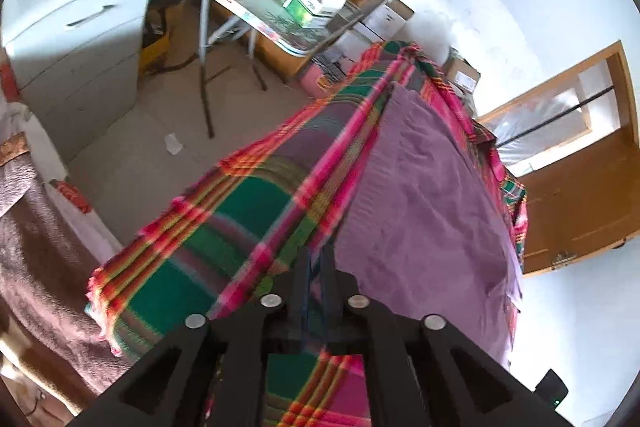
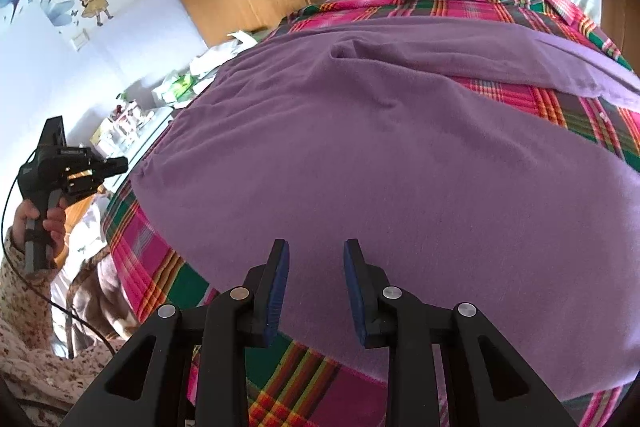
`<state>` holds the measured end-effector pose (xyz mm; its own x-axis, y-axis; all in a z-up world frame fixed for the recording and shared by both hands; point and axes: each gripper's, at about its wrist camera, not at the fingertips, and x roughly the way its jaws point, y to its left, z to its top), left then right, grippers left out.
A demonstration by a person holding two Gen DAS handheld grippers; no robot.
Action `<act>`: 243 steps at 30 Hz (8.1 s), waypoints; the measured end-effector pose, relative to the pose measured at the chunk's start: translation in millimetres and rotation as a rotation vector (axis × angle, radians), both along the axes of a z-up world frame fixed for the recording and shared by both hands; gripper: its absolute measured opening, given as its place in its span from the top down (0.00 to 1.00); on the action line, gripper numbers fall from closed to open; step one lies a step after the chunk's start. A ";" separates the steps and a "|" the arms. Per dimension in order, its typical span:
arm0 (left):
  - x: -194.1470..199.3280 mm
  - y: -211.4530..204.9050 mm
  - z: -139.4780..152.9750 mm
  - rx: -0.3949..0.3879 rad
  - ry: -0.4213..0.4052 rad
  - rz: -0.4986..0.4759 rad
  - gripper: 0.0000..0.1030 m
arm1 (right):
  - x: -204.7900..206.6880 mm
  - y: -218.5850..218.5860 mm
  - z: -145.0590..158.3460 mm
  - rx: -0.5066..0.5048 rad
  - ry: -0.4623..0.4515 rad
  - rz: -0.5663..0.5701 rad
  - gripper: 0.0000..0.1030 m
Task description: Fold clothes
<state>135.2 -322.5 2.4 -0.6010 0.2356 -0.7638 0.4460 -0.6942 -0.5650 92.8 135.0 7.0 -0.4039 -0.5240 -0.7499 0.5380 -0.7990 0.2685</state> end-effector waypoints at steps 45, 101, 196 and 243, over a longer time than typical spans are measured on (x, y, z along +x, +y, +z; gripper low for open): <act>-311.9 68.8 13.4 -0.427 -0.079 -0.435 0.79 | -339.9 -131.5 2.0 0.336 0.137 0.145 0.67; -337.9 79.2 8.4 -0.485 -0.003 -0.687 0.73 | -347.9 -164.0 -7.5 0.282 0.138 0.315 0.67; -140.0 105.9 84.0 -0.669 0.344 -0.649 0.94 | -69.6 -132.0 84.9 0.209 0.482 0.259 0.96; -8.7 106.6 16.4 -0.588 0.333 -0.648 0.94 | 50.0 -113.0 -2.7 0.271 0.316 0.316 0.96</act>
<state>126.5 -215.8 18.8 -0.6971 0.2318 -0.6785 -0.2495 -0.9656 -0.0735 142.8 22.0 4.3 -0.4862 -0.4610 -0.7424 0.7853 -0.6032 -0.1397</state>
